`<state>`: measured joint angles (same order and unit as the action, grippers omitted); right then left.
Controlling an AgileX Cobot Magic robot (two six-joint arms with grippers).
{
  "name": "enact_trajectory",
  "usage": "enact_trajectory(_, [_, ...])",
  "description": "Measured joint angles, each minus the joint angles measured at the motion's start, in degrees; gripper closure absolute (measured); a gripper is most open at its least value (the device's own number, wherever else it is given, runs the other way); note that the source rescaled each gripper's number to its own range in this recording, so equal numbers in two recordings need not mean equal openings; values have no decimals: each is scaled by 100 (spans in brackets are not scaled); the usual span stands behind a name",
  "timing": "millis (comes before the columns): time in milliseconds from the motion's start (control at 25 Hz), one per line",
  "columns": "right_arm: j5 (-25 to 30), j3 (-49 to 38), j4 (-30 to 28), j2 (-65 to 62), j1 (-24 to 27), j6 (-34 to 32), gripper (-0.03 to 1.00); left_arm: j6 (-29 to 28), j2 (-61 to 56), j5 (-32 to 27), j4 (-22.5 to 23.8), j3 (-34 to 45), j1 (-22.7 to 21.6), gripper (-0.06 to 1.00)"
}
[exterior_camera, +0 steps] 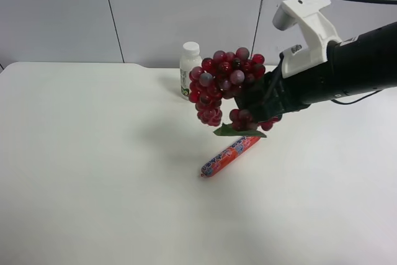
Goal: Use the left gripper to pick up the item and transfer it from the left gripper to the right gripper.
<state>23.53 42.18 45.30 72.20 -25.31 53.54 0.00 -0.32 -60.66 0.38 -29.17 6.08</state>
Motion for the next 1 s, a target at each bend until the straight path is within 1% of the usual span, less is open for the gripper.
enact_trajectory(80, [435,241,-477,0,278,-557,96,0,0,0,0,0,0,-5])
enact_trajectory(200, [958,677,-1478,5,534,-1635,96,0,0,0,0,0,0,-5])
enact_trajectory(320, [1347,1041,-2589,5,578,-2781,96,0,0,0,0,0,0,-5])
enact_trajectory(400, [1555,1219,-3243,5,578,-3386,96,0,0,0,0,0,0,-5])
enact_trajectory(480, [1684,1316,-3855,5,578,-3873,96,0,0,0,0,0,0,-5])
enact_trajectory(560, [1781,1360,-4286,5,582,-4201,96,0,0,0,0,0,0,-5])
enact_trajectory(640, [1807,1360,-4633,5,589,-4449,96,0,0,0,0,0,0,-5])
enact_trajectory(760, [1906,1365,-4938,48,630,-4624,96,0,0,0,0,0,0,-5])
enact_trajectory(1000, [1918,1365,-4978,260,1140,-4751,96,0,0,0,0,0,0,-5])
